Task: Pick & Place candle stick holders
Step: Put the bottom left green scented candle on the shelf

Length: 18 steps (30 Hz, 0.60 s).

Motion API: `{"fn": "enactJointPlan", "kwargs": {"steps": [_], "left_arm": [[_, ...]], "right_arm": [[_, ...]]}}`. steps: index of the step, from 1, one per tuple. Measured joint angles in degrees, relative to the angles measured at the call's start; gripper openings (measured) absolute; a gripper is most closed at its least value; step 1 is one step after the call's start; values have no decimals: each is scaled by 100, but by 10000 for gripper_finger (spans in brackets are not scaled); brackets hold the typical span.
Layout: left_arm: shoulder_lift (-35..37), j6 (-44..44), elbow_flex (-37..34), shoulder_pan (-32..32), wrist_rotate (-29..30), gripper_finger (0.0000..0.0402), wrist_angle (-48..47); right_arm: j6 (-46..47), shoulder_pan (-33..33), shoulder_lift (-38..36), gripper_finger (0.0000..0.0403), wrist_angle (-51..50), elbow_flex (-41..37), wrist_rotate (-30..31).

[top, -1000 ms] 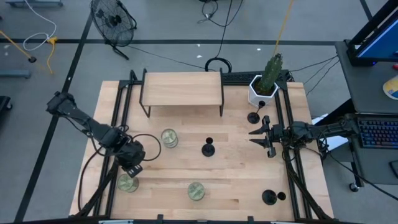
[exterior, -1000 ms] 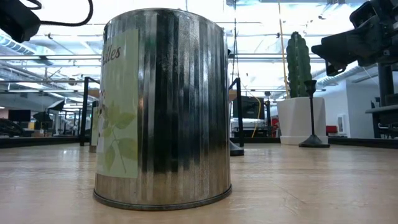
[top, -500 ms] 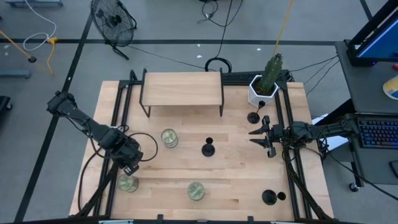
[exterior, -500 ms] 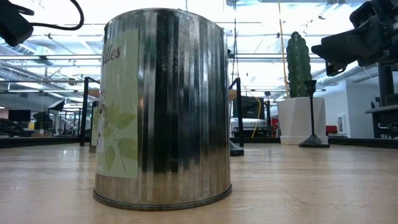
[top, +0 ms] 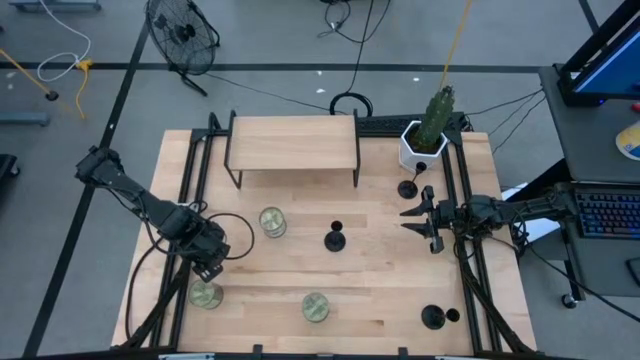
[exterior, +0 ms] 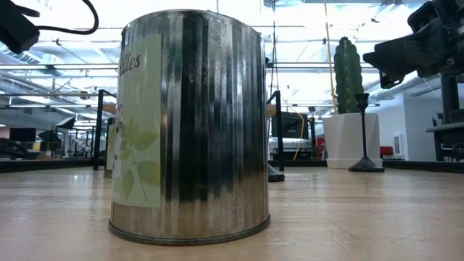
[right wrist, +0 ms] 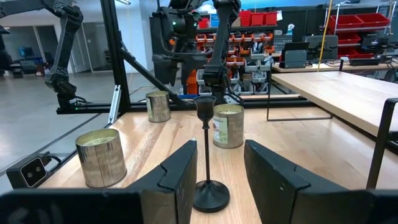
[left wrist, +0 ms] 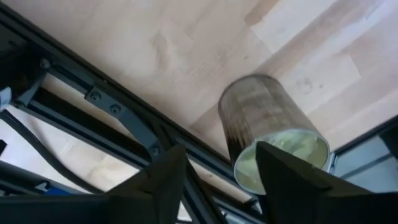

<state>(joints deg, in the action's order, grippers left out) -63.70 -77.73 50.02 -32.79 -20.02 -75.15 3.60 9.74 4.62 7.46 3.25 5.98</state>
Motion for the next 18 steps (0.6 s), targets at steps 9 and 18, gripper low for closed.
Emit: {"fn": "enactJointPlan", "kwargs": {"steps": [9, 18], "left_arm": [[0, -258, 0, -473, -98, 267, -1], [-4, -534, -2, -713, 54, 263, 435]], "right_arm": [[10, 0, 0, 125, 0, 0, 0], [2, 2, 0, 125, 0, 0, 20]]}}
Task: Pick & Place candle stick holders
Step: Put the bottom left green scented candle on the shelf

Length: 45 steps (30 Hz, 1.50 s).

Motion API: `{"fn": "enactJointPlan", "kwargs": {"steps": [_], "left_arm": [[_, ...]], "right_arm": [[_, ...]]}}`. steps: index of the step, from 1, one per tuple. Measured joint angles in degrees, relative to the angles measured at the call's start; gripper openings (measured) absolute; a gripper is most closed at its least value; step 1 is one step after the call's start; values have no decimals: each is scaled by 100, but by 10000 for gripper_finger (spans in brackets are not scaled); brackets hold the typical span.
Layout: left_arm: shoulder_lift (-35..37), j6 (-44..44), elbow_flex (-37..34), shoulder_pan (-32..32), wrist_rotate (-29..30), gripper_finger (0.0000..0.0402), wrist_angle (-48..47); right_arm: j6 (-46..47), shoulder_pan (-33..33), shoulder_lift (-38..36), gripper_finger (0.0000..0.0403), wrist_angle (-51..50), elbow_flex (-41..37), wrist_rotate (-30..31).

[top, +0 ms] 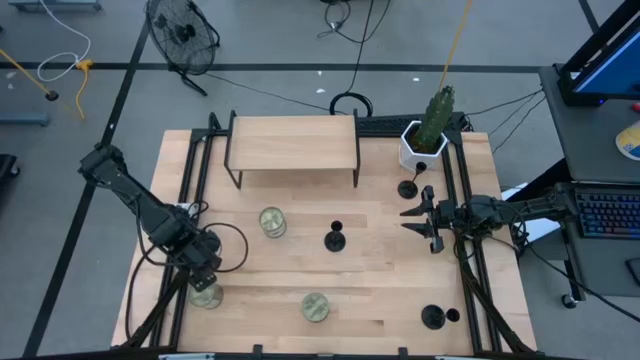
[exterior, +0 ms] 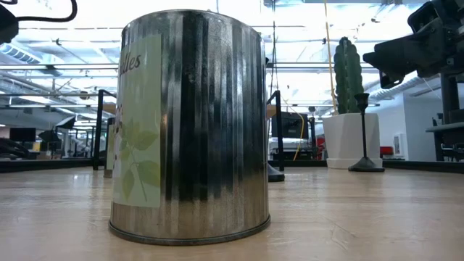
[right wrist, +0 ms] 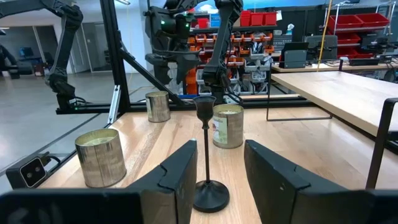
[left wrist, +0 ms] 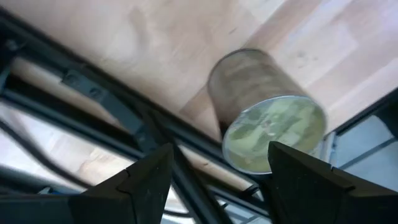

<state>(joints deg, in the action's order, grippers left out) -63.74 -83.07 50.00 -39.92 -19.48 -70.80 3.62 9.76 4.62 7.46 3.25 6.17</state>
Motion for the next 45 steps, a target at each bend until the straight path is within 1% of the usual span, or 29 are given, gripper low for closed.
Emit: {"fn": "enactJointPlan", "kwargs": {"steps": [8, 20, 23, 32, 39, 45], "left_arm": [[0, -109, 0, -128, 459, 253, 90], [-4, -146, 0, -572, 474, 241, 174], [-143, -142, 0, -645, 598, 241, 261], [-725, -86, 0, -842, 511, 241, 387], [-833, -117, 0, -1136, 458, 241, 389], [-842, -170, 0, -1272, 542, 241, 372]], "right_arm": [[0, -2, 0, 125, 0, 2, 0], [-2, -2, 0, 125, 0, 2, 0], [-2, -1, 0, 125, -1, 1, 0], [-4, -2, 0, 125, 1, 0, 2], [-2, -2, 0, 125, 0, 1, 2], [-3, -2, 0, 125, 0, 2, 2]]}}
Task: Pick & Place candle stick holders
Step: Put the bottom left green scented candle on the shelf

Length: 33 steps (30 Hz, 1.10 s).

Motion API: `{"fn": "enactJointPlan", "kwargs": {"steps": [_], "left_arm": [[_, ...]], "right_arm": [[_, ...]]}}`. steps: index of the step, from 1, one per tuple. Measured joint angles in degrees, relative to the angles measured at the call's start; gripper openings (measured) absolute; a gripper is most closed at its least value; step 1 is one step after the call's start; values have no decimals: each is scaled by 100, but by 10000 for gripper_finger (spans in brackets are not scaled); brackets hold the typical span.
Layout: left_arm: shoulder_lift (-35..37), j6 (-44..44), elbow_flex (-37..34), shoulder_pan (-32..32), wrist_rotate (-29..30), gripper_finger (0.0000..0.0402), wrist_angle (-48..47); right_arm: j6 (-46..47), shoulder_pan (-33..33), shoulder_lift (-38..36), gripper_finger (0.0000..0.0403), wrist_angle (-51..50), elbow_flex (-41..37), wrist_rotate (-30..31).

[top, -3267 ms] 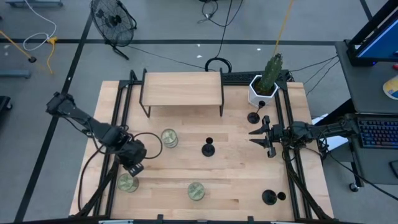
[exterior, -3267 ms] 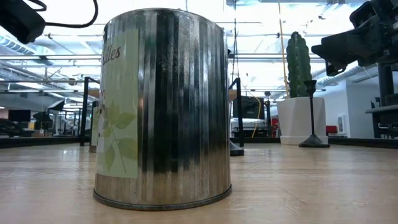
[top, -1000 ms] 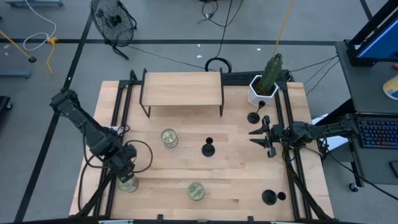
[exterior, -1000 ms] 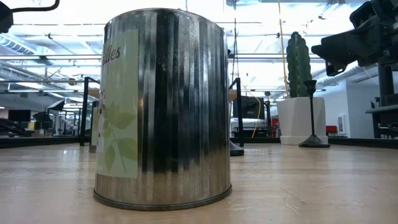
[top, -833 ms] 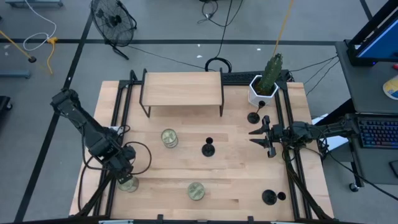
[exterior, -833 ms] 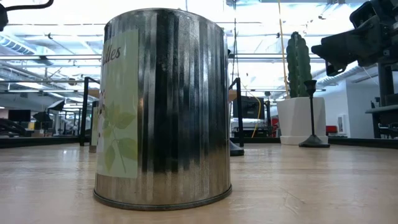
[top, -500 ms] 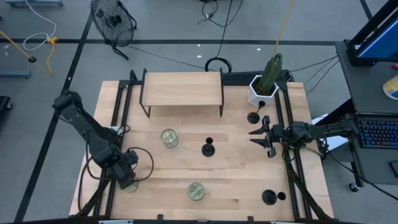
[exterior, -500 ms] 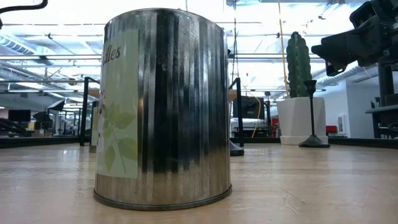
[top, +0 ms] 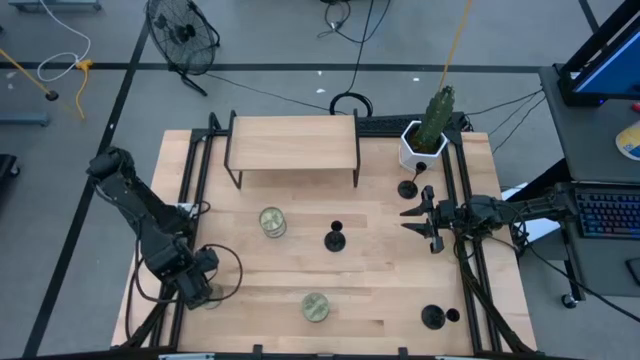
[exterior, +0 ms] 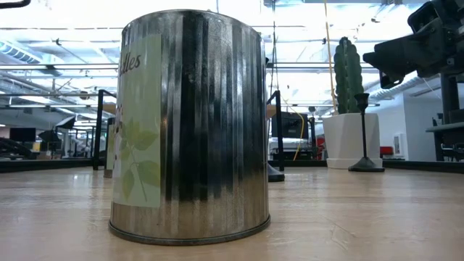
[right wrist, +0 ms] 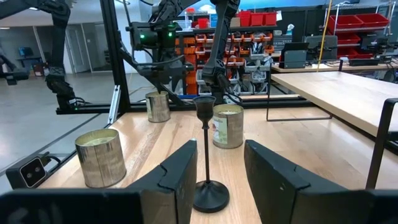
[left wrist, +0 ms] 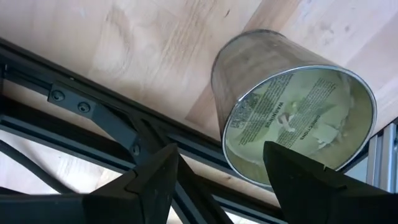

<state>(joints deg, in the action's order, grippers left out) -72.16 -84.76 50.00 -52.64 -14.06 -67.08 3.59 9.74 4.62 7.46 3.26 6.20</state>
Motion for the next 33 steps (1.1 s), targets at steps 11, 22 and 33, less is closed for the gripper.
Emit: {"fn": "enactJointPlan", "kwargs": {"steps": [11, 22, 33], "left_arm": [[2, -204, -22, -124, 404, 241, 21], [4, -577, -297, -186, 298, 241, 172], [4, -572, -297, -181, 511, 241, 439]], "right_arm": [[-1, 2, 0, 125, 0, 0, -2], [11, 0, 0, 125, 0, -2, -20], [18, 0, 0, 125, 2, 0, -22]]}}
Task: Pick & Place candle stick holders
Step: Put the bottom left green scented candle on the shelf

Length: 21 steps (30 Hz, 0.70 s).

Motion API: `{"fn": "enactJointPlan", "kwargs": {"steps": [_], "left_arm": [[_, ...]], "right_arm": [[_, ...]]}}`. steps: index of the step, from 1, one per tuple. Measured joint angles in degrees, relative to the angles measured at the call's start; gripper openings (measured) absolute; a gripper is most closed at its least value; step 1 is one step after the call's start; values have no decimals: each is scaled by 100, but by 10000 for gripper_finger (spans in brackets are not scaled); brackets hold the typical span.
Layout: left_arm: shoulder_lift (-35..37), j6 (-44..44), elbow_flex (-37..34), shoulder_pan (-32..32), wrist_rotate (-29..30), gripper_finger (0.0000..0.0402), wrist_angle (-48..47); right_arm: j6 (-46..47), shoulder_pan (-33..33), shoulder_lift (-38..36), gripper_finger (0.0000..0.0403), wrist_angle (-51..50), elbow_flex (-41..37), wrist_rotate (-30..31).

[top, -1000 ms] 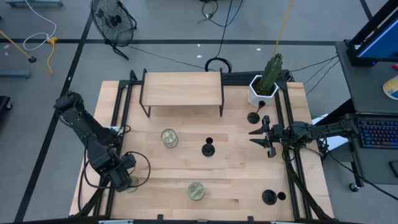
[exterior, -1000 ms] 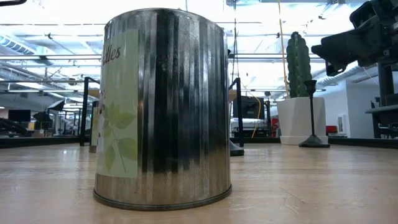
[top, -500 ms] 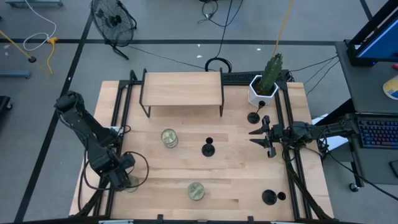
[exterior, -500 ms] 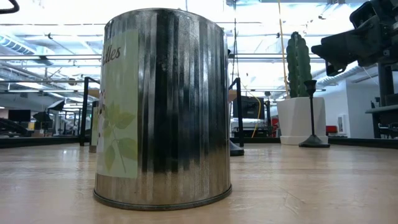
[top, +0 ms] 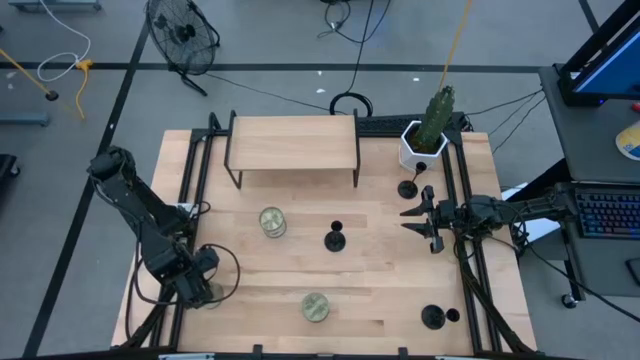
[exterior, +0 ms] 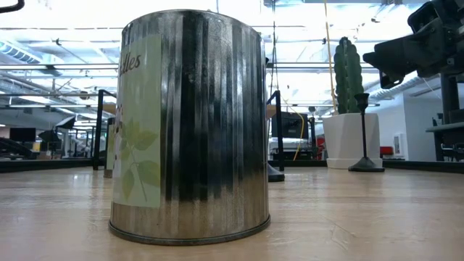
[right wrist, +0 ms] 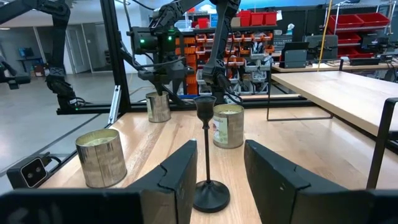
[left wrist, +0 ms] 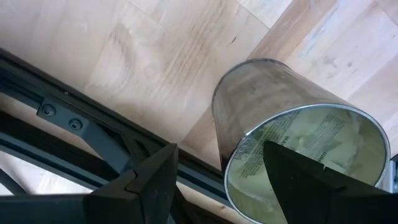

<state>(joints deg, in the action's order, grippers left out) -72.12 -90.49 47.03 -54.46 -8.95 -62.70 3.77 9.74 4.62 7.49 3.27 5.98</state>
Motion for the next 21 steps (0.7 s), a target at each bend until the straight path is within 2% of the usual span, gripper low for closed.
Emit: {"fn": "enactJointPlan", "kwargs": {"steps": [7, 12, 15, 21], "left_arm": [[2, 43, -72, -4, -9, 241, 17], [17, 48, -208, 0, -238, 237, 241], [19, 36, -210, 0, -277, 214, 274], [17, 34, -212, 0, -251, 133, 348]], "right_arm": [[0, -1, 0, 125, 0, 0, 0], [2, 0, 0, 125, 0, -1, 0], [2, 0, 0, 125, 0, 0, 0], [-2, 1, 0, 125, 0, -2, 0]]}}
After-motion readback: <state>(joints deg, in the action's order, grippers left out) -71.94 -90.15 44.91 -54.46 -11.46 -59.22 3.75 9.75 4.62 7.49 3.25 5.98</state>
